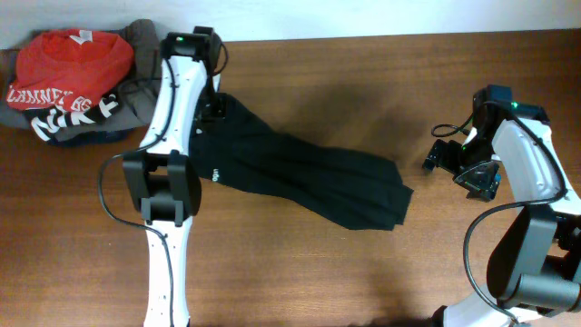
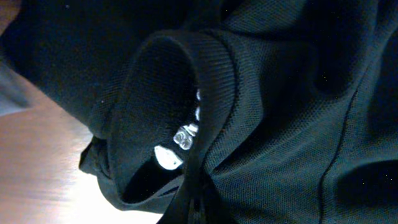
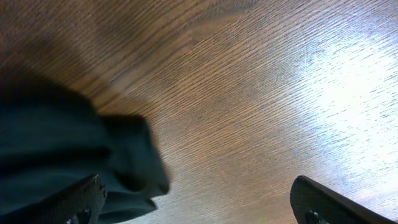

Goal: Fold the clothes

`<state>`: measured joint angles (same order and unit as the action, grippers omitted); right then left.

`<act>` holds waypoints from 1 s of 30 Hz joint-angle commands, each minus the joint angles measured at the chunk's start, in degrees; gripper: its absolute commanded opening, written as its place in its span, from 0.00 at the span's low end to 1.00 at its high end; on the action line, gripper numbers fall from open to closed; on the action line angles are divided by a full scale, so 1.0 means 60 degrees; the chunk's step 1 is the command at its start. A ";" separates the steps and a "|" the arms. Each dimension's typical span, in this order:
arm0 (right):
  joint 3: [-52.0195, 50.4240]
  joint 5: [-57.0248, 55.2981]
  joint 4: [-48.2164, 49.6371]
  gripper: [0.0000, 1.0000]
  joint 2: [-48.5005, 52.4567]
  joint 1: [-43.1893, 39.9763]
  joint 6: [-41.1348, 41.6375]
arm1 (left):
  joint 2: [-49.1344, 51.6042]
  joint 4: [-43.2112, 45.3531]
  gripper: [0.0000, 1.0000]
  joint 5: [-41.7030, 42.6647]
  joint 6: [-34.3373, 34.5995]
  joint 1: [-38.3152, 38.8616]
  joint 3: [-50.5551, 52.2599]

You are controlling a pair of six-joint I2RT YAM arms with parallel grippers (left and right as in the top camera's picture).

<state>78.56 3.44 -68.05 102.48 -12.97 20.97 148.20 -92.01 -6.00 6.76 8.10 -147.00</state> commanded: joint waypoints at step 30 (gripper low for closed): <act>-0.4411 0.5253 0.3825 0.99 -0.0270 -0.0018 -0.2171 | -0.1078 0.1198 0.99 0.0652 0.0226 -0.0474 -0.0204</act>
<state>54.68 31.83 -47.48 100.64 -13.04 8.84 143.63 -85.34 -2.92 8.01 5.23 -147.55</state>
